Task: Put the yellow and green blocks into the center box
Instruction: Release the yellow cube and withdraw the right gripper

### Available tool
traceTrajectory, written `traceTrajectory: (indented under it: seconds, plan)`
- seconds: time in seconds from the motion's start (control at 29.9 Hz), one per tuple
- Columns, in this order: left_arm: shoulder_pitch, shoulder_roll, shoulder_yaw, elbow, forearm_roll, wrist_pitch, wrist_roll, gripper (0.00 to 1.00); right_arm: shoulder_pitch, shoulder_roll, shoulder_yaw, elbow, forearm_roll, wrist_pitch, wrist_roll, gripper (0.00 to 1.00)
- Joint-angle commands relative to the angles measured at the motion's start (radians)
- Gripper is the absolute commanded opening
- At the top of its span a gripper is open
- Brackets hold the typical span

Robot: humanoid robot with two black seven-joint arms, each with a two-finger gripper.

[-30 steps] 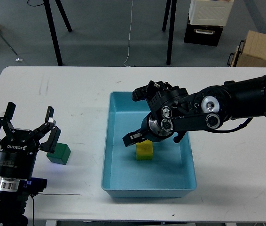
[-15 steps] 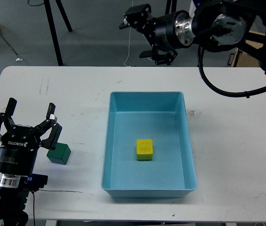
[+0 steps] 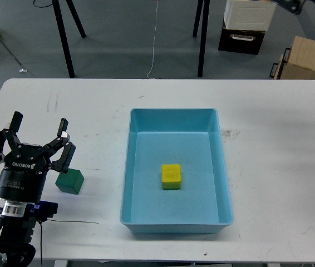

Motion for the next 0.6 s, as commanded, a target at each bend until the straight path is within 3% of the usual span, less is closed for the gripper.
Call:
traceTrajectory:
  seconds: [0.0, 0.17, 0.57]
  plan:
    - [-0.005, -0.002, 0.000, 0.015, 0.001, 0.000, -0.001, 1.00, -0.222, -0.042, 0.143, 0.028, 0.047, 0.002, 0.000, 1.00]
    - [-0.008, -0.005, 0.000, 0.018, 0.003, 0.000, -0.002, 1.00, -0.388, -0.051, 0.222, 0.061, 0.024, 0.002, -0.003, 1.00]
    - [-0.018, -0.008, 0.001, 0.018, 0.003, 0.000, -0.001, 1.00, -0.300, -0.091, 0.225, 0.062, -0.205, 0.002, -0.003, 1.00]
